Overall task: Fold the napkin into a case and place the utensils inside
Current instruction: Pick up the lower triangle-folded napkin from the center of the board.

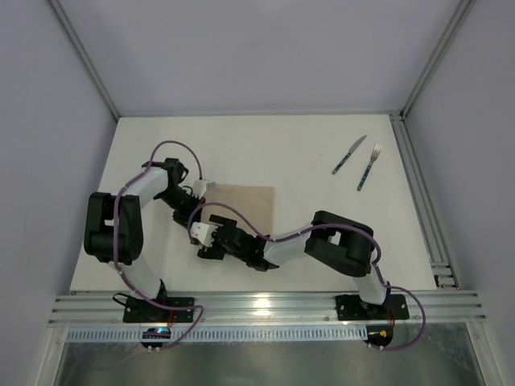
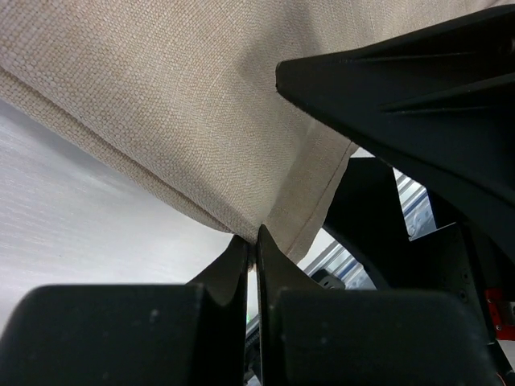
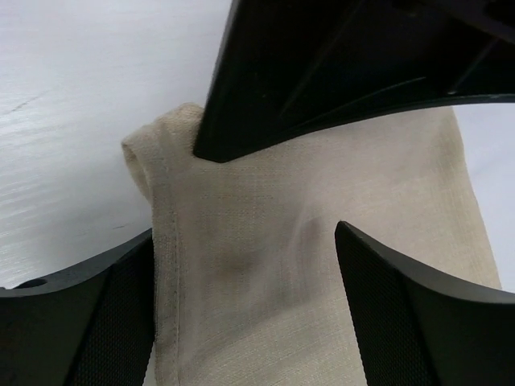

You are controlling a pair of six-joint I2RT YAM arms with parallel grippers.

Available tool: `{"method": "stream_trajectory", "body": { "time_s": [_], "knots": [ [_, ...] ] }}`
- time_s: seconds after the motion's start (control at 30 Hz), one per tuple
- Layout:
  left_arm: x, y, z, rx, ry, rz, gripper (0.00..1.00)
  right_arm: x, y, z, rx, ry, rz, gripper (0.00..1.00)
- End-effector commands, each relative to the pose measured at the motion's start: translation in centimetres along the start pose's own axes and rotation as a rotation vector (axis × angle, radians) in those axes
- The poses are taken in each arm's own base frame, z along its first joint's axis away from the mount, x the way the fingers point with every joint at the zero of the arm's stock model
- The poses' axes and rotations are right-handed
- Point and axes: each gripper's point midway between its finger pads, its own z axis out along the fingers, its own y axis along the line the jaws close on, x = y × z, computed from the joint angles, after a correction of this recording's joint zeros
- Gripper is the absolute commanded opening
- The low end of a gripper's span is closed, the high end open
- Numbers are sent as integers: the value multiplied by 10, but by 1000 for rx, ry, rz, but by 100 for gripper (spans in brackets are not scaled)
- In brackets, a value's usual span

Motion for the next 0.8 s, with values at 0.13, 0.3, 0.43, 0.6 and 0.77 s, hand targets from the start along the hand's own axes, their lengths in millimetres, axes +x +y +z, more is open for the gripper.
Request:
{"method": "stream_trajectory", "body": {
  "time_s": [0.13,0.3,0.43,0.6,0.77],
  "knots": [
    [-8,-5,-7,45,-24,3,0,81,-2,-7,97,258,-98,78],
    [-7,0,-7,39,-23,-6,0,90,6,-11,61,282,-95,64],
    [-8,3,-7,35,-28,-10,0,85,12,-15,16,264,-77,42],
    [-8,9,-5,11,-18,-15,0,80,20,-16,-37,259,-59,19],
    [-10,15,-4,-17,-24,-13,9,74,32,-17,-149,265,-10,4]
  ]
}}
